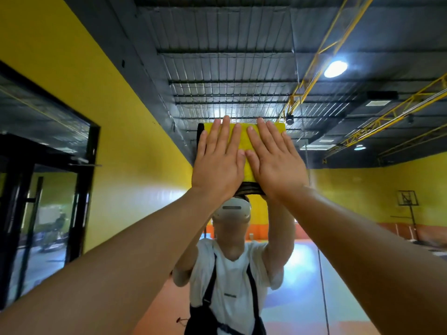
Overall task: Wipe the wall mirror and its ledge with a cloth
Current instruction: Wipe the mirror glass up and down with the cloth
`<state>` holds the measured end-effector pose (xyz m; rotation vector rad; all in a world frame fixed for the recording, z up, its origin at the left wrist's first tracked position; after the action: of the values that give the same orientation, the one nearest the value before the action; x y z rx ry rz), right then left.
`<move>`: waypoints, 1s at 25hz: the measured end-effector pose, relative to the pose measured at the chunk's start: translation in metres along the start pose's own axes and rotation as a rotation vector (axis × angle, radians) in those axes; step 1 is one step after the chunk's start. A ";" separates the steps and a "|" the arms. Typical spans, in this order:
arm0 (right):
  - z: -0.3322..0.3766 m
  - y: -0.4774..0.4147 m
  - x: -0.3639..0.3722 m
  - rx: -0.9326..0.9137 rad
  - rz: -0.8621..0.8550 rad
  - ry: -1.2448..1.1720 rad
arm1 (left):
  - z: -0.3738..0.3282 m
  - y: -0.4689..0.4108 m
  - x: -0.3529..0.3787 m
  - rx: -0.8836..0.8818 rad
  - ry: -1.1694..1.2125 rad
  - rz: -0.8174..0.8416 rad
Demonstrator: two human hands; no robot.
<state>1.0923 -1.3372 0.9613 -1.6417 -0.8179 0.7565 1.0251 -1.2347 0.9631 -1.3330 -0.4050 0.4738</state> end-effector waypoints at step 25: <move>0.018 0.266 -0.010 -0.026 0.059 0.057 | -0.098 0.247 -0.013 0.152 0.140 0.091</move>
<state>1.1062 -1.3790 0.6978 -1.7092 -0.7451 0.7393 1.0429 -1.2812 0.7018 -1.2320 -0.1899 0.4742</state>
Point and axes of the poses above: each hand's wrist, its own y-axis away from the middle knuckle, its own x-axis out of the palm, z = x × y, the point moved 10 cm from there along -y, towards the middle knuckle, and after that the axes turned 10 degrees about -y, right-handed, at the moved point
